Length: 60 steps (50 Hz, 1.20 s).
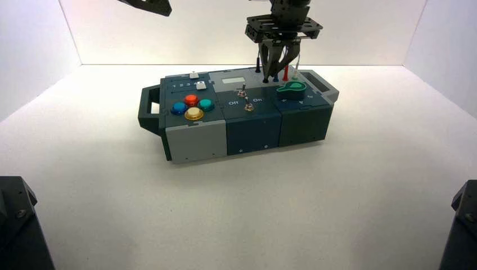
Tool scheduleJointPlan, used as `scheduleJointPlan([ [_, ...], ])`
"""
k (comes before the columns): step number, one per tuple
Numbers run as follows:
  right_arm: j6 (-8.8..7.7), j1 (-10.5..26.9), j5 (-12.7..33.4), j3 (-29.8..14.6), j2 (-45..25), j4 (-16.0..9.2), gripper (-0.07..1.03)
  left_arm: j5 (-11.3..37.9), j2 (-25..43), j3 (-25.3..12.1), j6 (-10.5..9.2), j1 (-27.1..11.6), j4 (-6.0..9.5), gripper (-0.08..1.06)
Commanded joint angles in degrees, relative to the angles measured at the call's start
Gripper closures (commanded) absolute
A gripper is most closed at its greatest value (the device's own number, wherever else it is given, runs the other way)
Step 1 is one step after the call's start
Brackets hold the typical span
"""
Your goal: Insert the black wire.
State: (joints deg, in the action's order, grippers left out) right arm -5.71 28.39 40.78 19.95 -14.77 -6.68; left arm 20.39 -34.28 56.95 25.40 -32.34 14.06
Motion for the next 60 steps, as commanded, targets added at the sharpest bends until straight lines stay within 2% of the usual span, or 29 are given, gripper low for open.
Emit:
scheduleJointPlan([
  [1, -0.09, 0.44, 0.09, -0.44, 3.43, 0.0, 0.72, -0.44, -0.7, -0.53, 0.18, 0.0, -0.09, 1.01],
  [8, -0.26, 0.44, 0.7, -0.18, 4.75, 0.09, 0.66, -0.44, -0.88, -0.44, 0.18, 0.09, -0.09, 1.01],
  [36, -0.97, 0.44, 3.08, 1.41, 10.46, 0.35, 0.64, -1.41, -0.62, -0.09, 0.18, 0.09, -0.26, 1.01],
  [44, -0.79, 0.44, 2.99, 2.72, 11.95, 0.26, 0.64, -1.93, -0.62, 0.18, 0.18, 0.09, -0.35, 1.01],
  [53, -1.41, 0.44, 4.22, 5.27, 15.38, 0.35, 0.64, -2.29, 0.18, 0.35, 0.18, 0.09, -0.44, 1.01],
  [60, -2.11, 0.44, 4.22, 6.77, 17.23, 1.58, 0.64, -2.37, 1.14, 0.18, 0.18, 0.0, -0.35, 1.01],
])
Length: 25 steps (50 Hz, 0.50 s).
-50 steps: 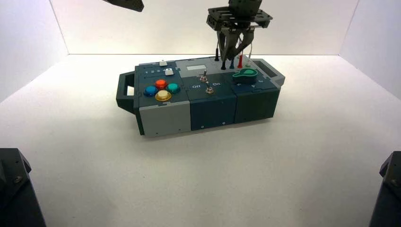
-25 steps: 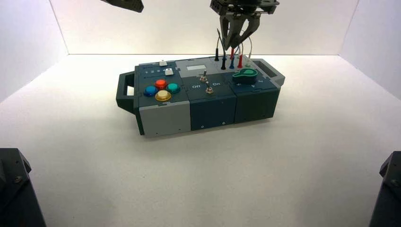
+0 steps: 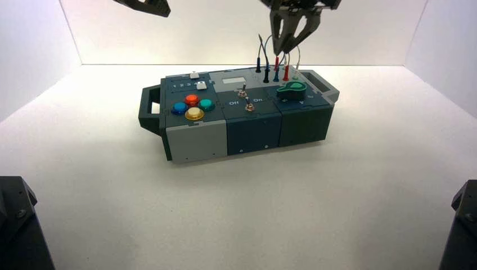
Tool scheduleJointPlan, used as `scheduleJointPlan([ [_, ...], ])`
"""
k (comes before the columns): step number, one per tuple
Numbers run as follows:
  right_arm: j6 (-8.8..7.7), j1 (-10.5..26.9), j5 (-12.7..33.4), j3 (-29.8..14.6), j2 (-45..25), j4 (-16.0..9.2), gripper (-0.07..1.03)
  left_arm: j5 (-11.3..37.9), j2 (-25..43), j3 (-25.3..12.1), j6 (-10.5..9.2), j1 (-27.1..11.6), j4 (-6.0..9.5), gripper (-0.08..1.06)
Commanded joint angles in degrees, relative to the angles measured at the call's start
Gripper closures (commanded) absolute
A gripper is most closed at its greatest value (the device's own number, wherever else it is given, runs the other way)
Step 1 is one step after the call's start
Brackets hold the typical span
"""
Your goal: Insert the black wire.
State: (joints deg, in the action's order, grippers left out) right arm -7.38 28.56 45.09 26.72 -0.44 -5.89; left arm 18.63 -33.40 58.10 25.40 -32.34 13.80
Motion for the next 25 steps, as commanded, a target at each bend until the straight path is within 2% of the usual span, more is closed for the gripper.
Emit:
scheduleJointPlan([
  [1, -0.44, 0.26, -0.09, 0.0, 2.9, 0.79, 0.64, -0.62, 0.26, -0.97, 0.18, 0.0, -0.09, 1.01],
  [25, -0.35, 0.18, -0.7, 0.88, 4.22, 1.05, 0.64, -1.41, 0.79, -0.53, 0.26, 0.79, -0.44, 1.01],
])
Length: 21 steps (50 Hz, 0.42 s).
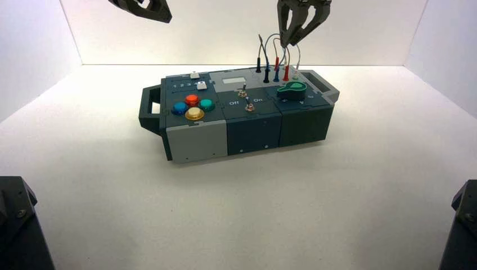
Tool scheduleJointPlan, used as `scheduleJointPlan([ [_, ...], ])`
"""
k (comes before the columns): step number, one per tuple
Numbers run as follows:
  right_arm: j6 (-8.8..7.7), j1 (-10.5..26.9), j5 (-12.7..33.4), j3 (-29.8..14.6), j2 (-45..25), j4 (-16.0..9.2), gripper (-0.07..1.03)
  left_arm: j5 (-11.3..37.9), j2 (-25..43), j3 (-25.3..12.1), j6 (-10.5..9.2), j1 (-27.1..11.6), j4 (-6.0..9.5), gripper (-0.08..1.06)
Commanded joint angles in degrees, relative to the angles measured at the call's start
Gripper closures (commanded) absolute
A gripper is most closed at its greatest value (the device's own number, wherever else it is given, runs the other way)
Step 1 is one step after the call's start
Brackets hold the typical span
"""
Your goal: Insert the black wire.
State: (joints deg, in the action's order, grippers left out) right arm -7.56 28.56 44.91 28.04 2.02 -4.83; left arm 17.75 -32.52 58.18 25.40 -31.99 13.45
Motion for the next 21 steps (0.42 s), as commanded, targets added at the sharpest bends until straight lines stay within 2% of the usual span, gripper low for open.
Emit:
scheduleJointPlan([
  [1, -0.18, 0.18, -0.53, -0.44, 1.76, 0.09, 0.64, -0.53, 0.0, -0.62, 0.18, 0.44, -0.09, 1.01],
  [21, -0.18, 0.18, -1.32, -0.18, 1.76, 0.09, 0.64, -0.53, 0.35, -0.62, 0.18, 0.44, -0.09, 1.01],
])
